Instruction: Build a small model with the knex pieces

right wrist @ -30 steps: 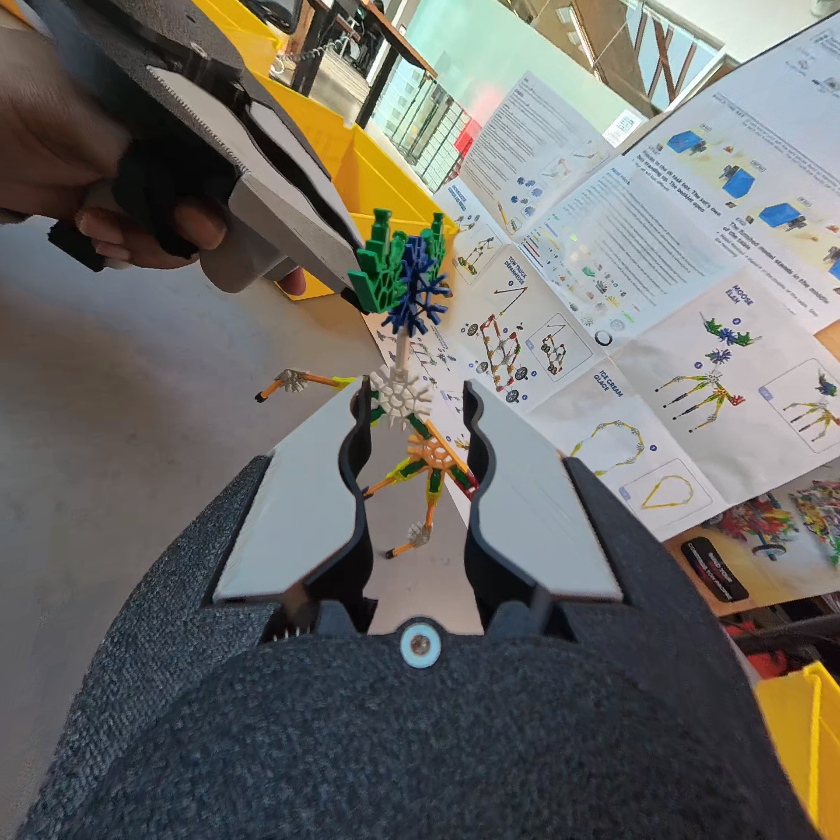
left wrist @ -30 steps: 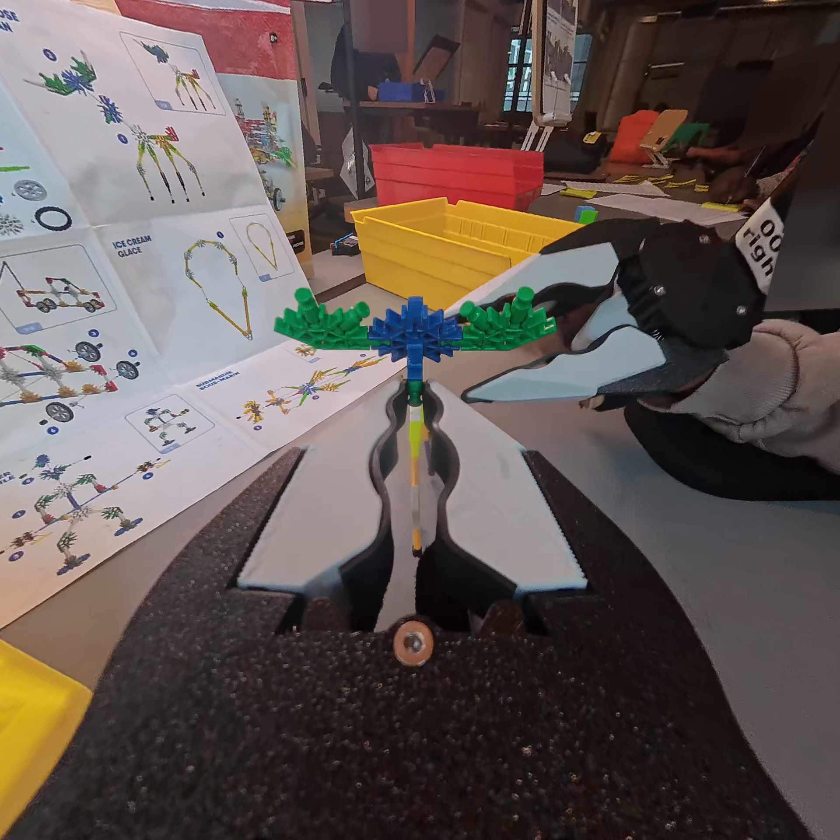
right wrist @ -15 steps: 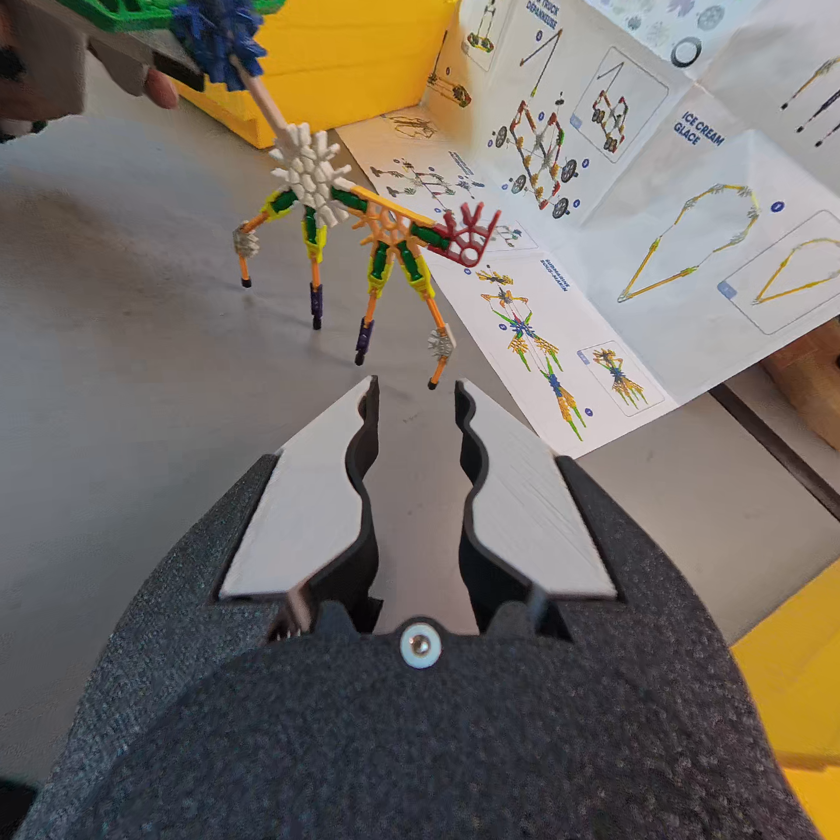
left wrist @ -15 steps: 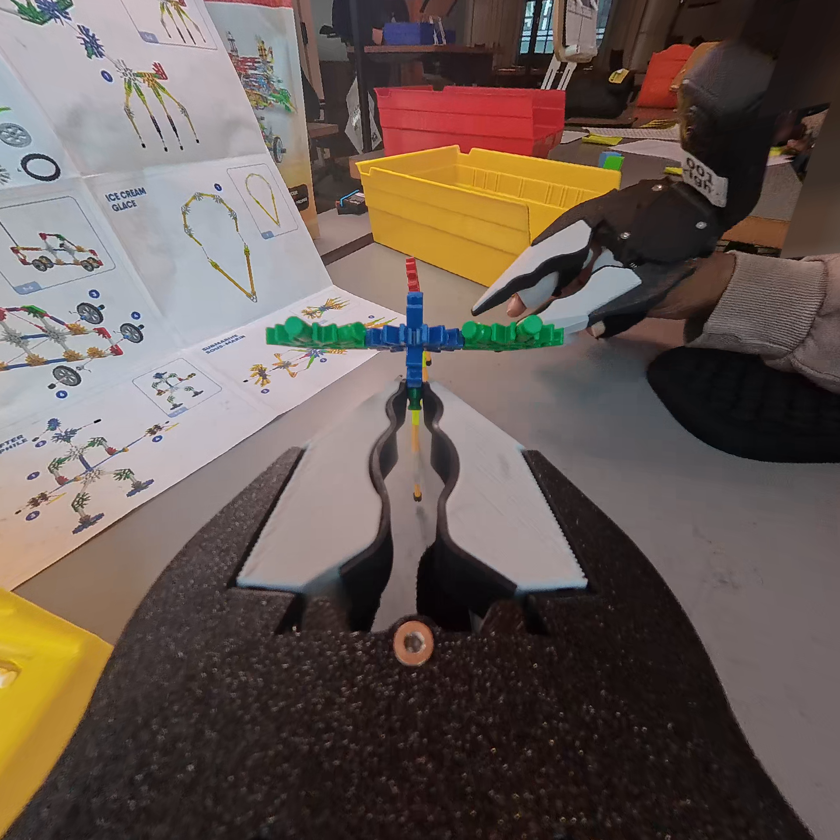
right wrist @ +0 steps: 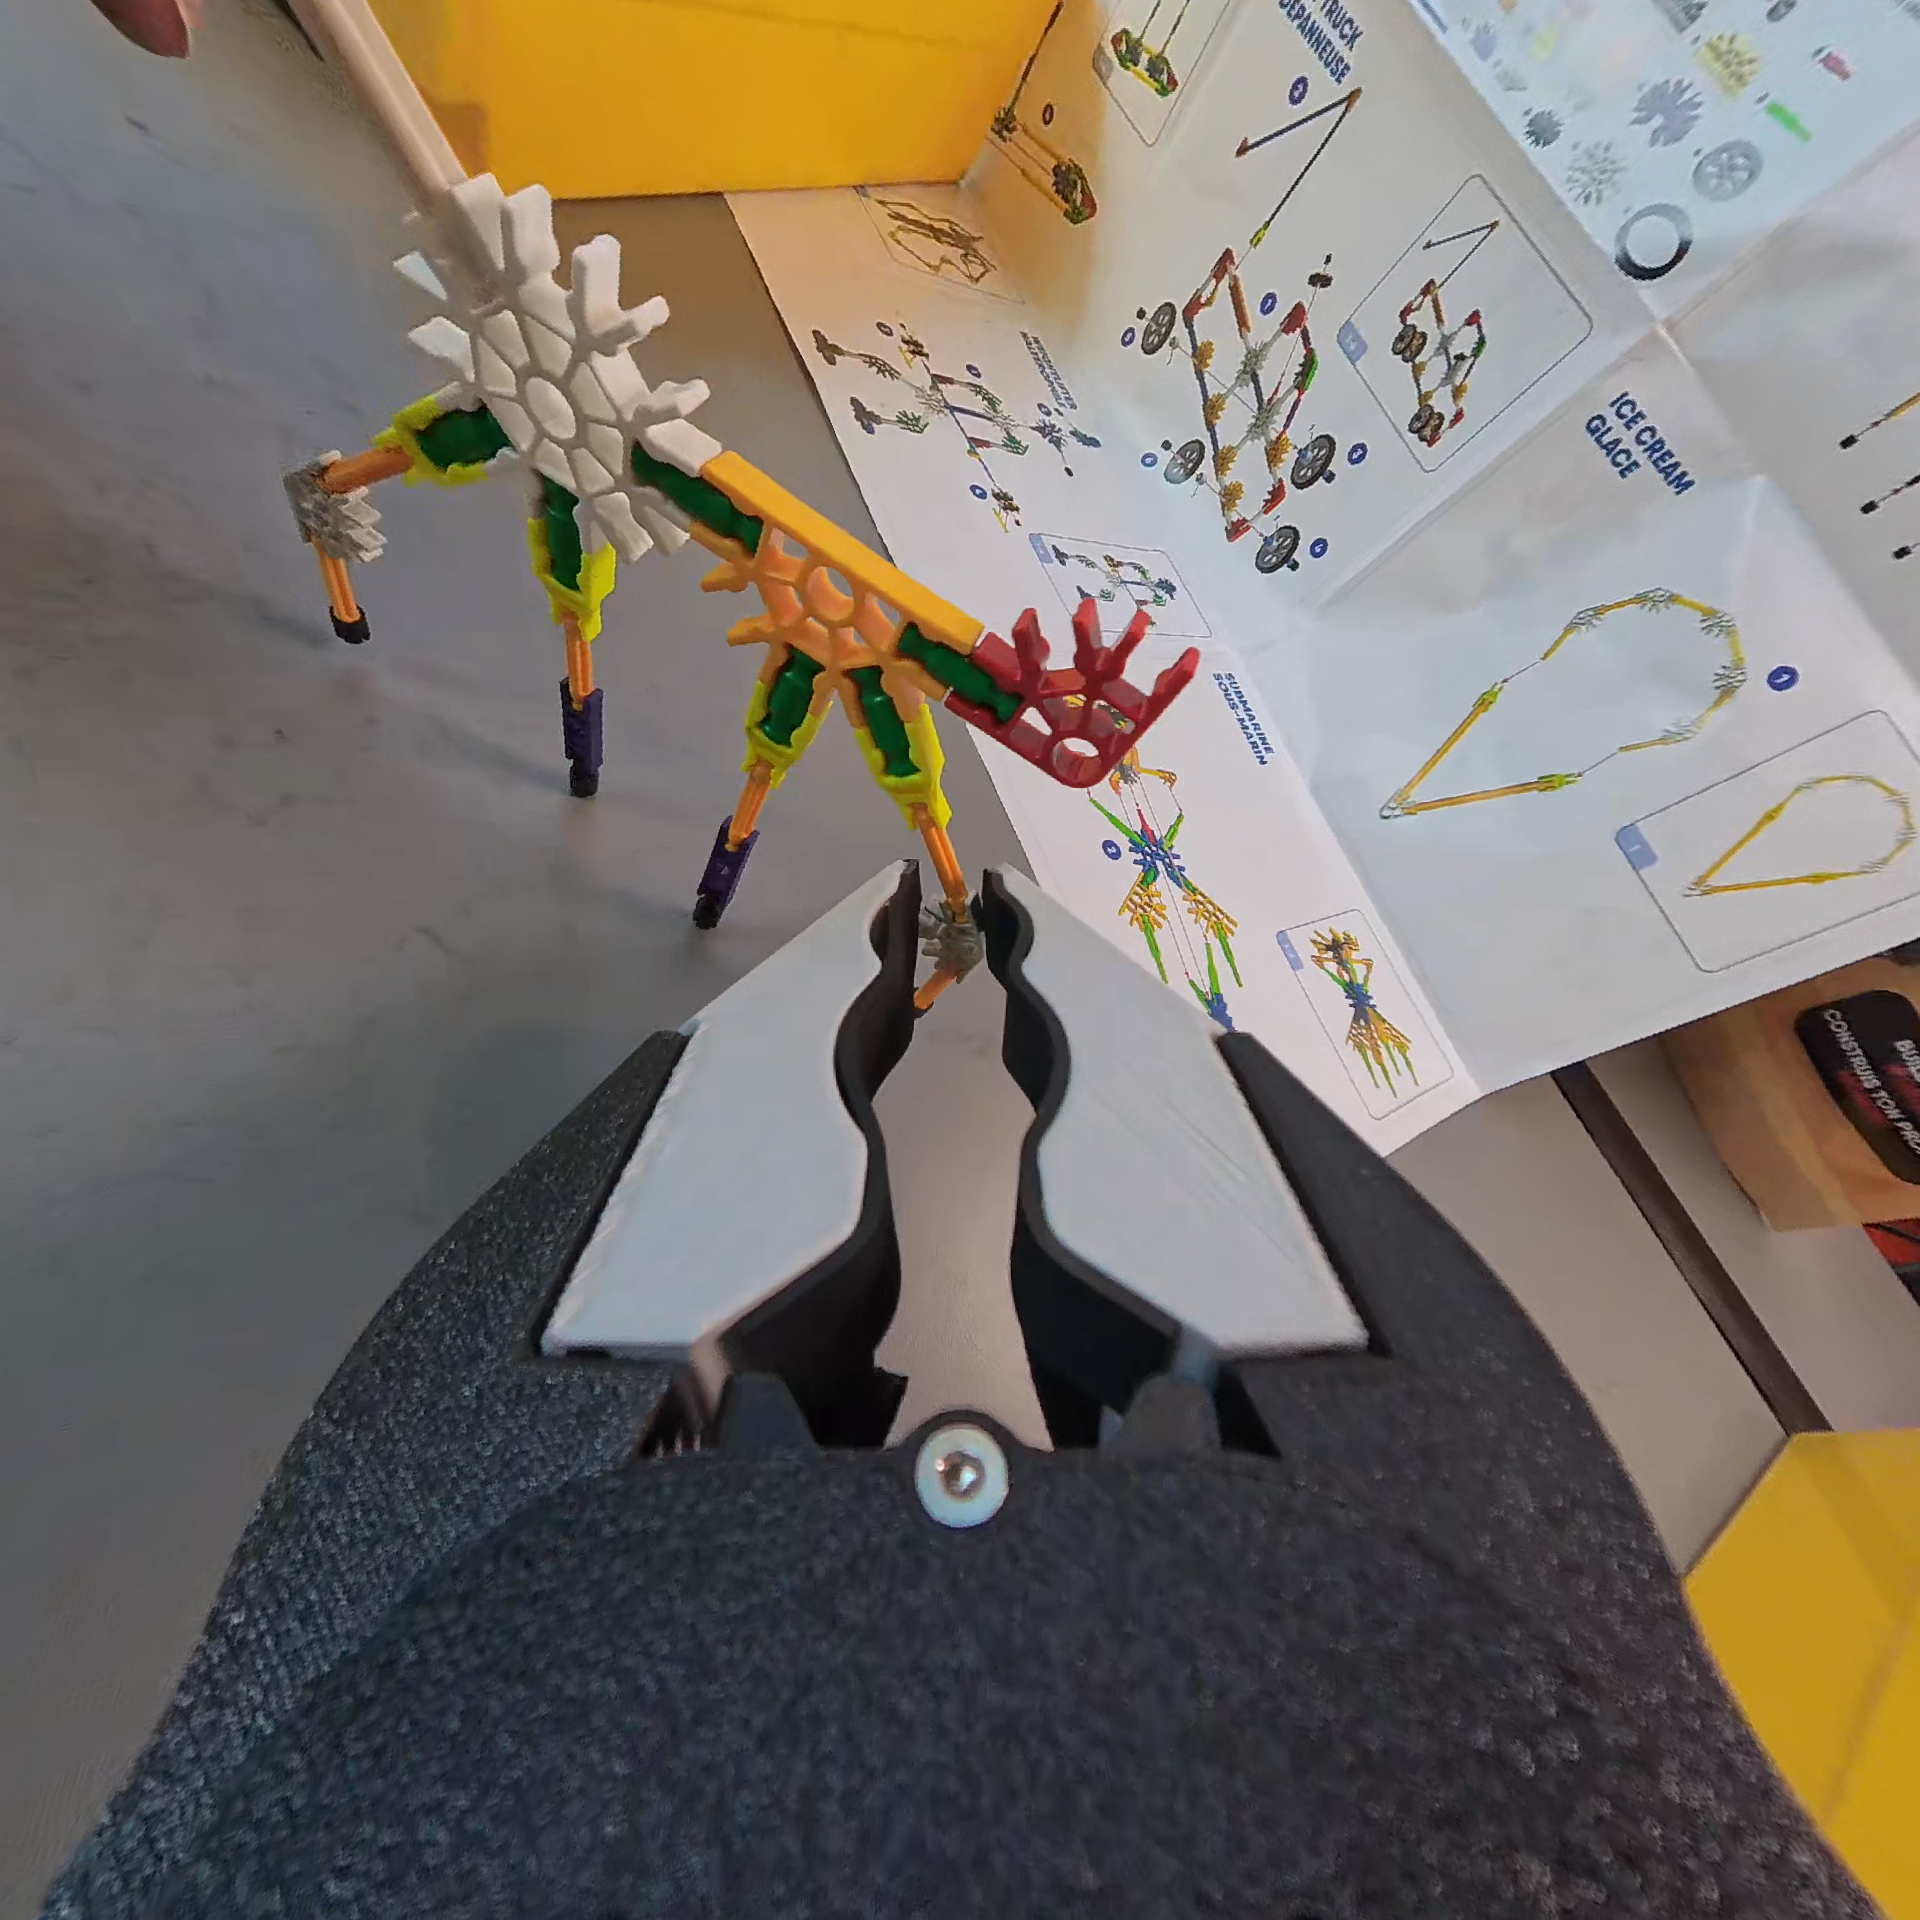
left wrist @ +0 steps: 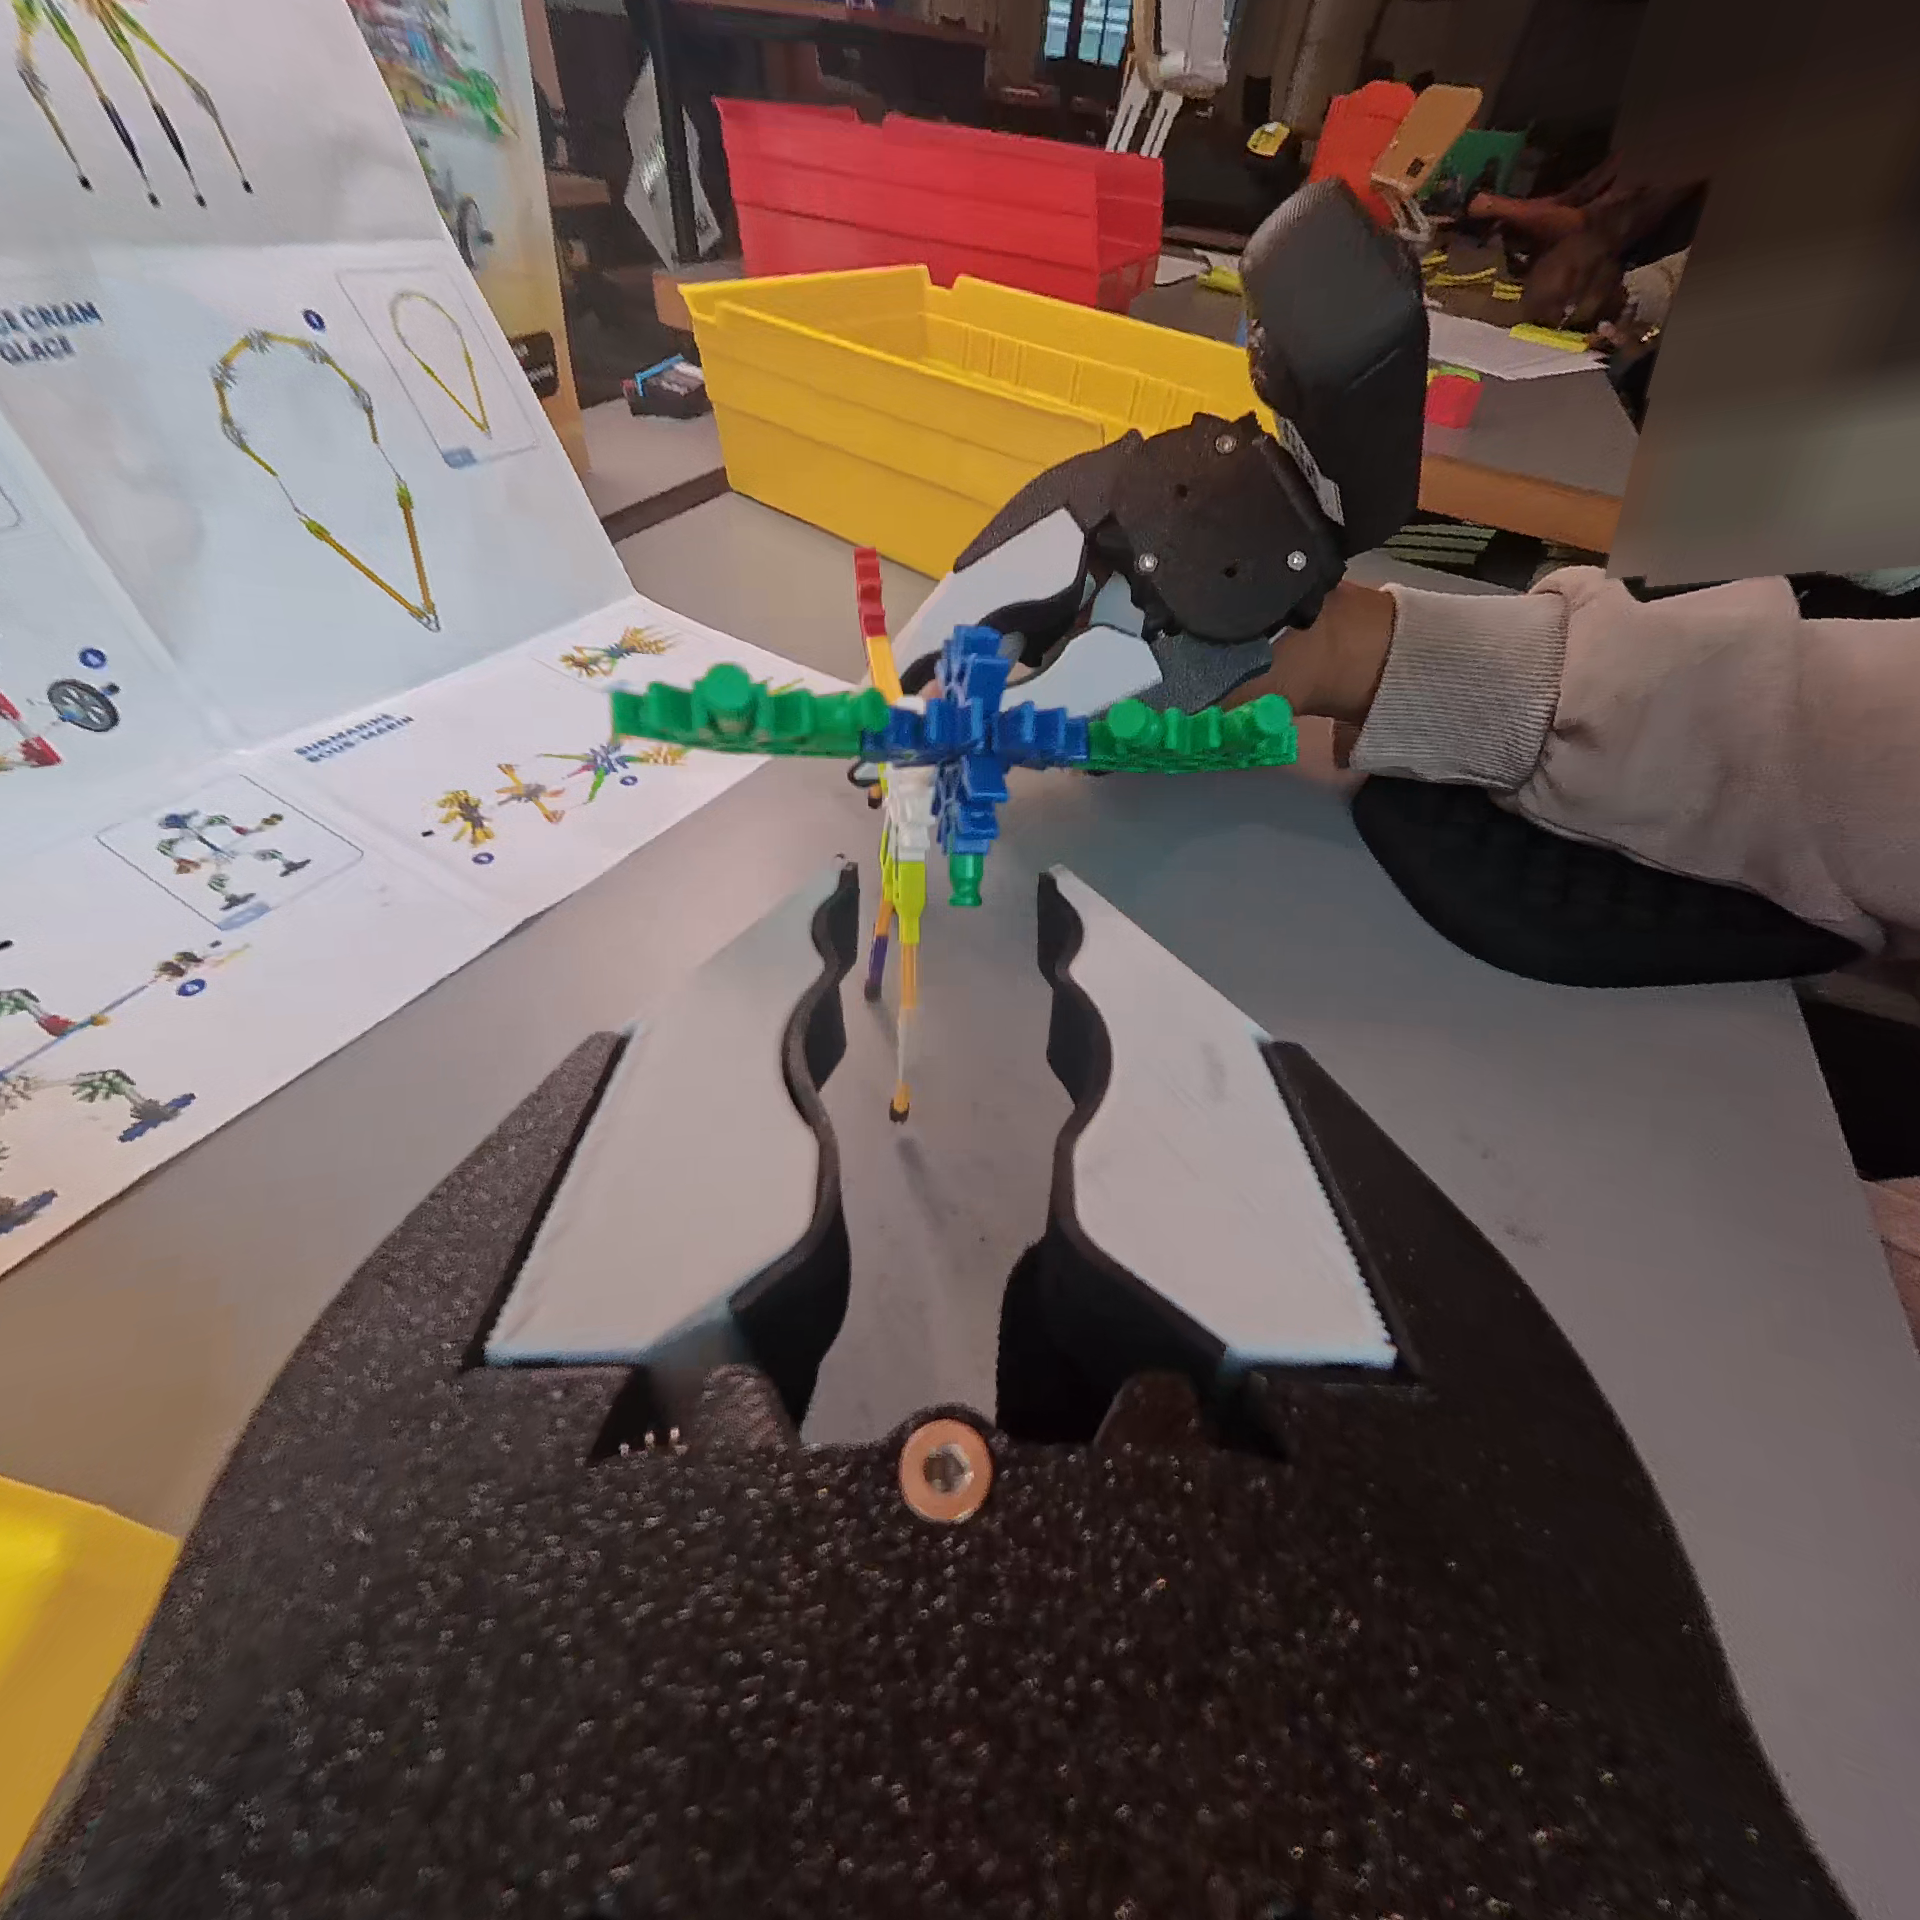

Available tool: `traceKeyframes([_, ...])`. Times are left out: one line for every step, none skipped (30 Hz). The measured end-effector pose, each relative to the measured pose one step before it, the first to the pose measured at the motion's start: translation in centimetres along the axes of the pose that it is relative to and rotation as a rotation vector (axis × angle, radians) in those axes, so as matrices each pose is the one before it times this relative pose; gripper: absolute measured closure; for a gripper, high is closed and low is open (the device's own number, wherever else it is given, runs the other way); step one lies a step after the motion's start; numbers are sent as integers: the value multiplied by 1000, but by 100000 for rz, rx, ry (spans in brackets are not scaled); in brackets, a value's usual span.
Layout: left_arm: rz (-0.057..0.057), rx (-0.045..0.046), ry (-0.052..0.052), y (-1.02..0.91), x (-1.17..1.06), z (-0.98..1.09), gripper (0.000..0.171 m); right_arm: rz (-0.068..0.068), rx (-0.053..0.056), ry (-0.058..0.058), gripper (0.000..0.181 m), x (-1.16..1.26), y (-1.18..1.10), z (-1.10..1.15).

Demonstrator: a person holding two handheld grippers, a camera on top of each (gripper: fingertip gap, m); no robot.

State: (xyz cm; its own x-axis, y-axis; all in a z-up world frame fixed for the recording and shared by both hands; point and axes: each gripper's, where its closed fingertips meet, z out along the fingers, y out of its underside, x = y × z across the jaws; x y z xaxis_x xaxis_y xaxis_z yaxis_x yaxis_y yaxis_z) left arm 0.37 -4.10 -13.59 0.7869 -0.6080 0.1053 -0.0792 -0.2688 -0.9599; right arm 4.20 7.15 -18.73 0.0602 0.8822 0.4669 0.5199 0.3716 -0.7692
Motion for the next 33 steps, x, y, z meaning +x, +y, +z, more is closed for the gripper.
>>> traceKeyframes([-1747,-4268,1265,827,-162,37,137,-599,77,94,171,-45,15,-33])
traceKeyframes([-1351,-4665,515,972,-215,161,136,-614,-340,-354,171,-127,68,39])
traceKeyframes([-1330,-4573,144,994,-175,341,136,-442,-384,-636,171,-158,52,72])
traceKeyframes([-791,-4398,390,923,9,477,136,18,-470,-396,171,-48,53,65])
traceKeyframes([318,-3730,-623,733,33,533,137,392,-372,-560,171,-34,62,54])
traceKeyframes([1554,-3032,-1056,527,112,529,139,219,-344,-224,171,-4,46,23])
traceKeyframes([2054,-2261,255,298,388,461,141,437,-584,46,171,35,76,29])
traceKeyframes([1509,-1411,667,103,464,372,143,635,-1183,-448,171,-37,170,42])
traceKeyframes([1179,-398,128,-70,356,269,144,1042,-1045,-384,171,3,161,26])
traceKeyframes([1223,331,230,-159,323,146,146,2068,-798,-745,171,30,100,-13])
traceKeyframes([825,360,471,-143,292,74,148,2801,-871,-1481,171,-18,72,-48])
traceKeyframes([302,463,727,-143,274,1,150,3344,-570,-1921,171,-77,27,-37])
traceKeyframes([153,534,906,-132,263,-58,150,2931,-1104,-2091,171,-152,113,-22])
traceKeyframes([455,736,1391,-121,349,-104,149,2933,-1789,-2293,171,-233,216,28])
traceKeyframes([618,890,1336,-119,372,-127,148,2045,69,-852,171,-52,-71,-38])
traceKeyframes([246,676,541,-60,243,-103,147,1786,-374,-856,171,-83,-34,-28])
traceKeyframes([-282,564,-19,-23,92,-69,146,1563,-391,-1160,171,-151,-47,-31])
traceKeyframes([-735,816,-1120,-74,-150,-49,146,-48,309,-454,171,-117,-99,-12])
traceKeyframes([-646,907,-1765,-132,-322,-40,149,14,-445,-373,172,-96,14,17])
traceKeyframes([-465,867,-1952,-168,-400,-59,154,647,-446,-739,172,-106,-17,24])
traceKeyframes([-434,794,-1312,-177,-335,-74,160,462,-322,-527,172,-73,-4,5])
traceKeyframes([-790,444,-687,-113,-253,-67,163,425,-429,243,172,37,10,-3])
traceKeyframes([-1059,146,-513,-40,-227,-68,164,318,-256,117,172,7,9,-12])
traceKeyframes([-902,80,-489,13,-213,-67,164,127,-7,49,172,-3,-5,7])
traceKeyframes([-871,134,-883,2,-266,-104,166,88,110,140,172,1,-9,12])
traceKeyframes([-1314,-183,-1433,37,-360,-98,168,138,329,372,172,30,-45,35])
traceKeyframes([-2189,-363,-1613,63,-453,-83,168,-154,585,789,171,65,-71,57])
traceKeyframes([-3259,-337,-1234,68,-478,-43,168,-346,819,1172,171,88,-99,84])
traceKeyframes([-3715,-195,-1202,66,-517,-32,168,-608,363,1071,171,39,-78,89])
traceKeyframes([-3062,-171,-1060,89,-469,-19,168,-1344,-366,1021,171,10,4,102])
traceKeyframes([-1994,-724,-548,169,-336,14,169,-1581,-514,807,171,-51,71,122])
traceKeyframes([-855,-524,-415,161,-205,27,169,-1524,-258,1169,171,-29,35,101])
traceKeyframes([-72,-41,-361,94,-110,19,168,-1571,-448,1027,171,-18,43,65])
